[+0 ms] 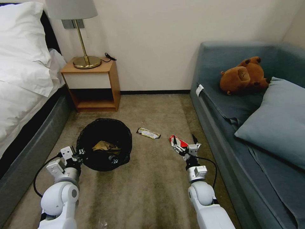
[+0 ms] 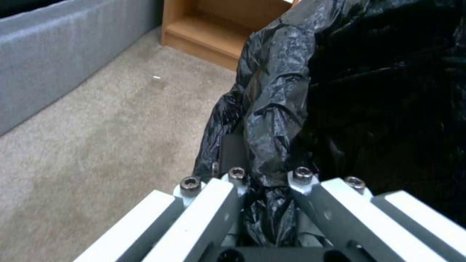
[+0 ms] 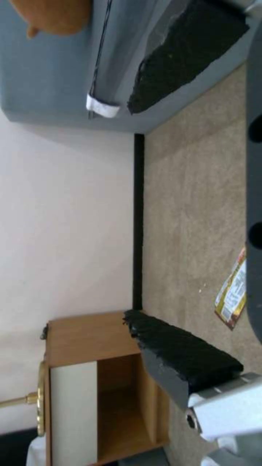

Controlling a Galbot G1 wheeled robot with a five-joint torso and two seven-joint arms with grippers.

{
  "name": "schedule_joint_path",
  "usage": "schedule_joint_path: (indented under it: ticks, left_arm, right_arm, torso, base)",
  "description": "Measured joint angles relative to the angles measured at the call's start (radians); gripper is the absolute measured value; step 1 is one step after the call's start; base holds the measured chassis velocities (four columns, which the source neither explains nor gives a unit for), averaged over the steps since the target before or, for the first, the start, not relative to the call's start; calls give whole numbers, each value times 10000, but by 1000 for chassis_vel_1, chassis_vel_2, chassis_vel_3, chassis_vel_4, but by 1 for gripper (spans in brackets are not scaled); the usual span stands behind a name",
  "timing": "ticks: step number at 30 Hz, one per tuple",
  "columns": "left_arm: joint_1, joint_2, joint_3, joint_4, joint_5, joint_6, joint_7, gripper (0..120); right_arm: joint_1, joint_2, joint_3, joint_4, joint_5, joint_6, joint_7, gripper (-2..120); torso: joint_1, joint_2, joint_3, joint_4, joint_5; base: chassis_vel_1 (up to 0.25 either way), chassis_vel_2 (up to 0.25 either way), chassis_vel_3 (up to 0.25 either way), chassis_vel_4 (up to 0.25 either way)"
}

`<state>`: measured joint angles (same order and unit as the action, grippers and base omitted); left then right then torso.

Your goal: Pick up the trash bin, then pick up the garbage on the floor and place it into the trash bin.

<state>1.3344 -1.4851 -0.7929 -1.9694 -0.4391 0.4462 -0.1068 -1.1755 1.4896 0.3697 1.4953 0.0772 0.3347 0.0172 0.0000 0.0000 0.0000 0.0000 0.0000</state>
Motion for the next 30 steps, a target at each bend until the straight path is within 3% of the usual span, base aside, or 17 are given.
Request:
schedule_joint_path:
  ticks: [30]
  left_arm:
    - [24,-12,21,-100,43,86,-34,1]
  right_arm:
    - [271,-339,-231,-161,-29,-131,-103,100]
  torso:
    - [0,-1,0,0,1]
  base:
    - [-84,82,87,-80]
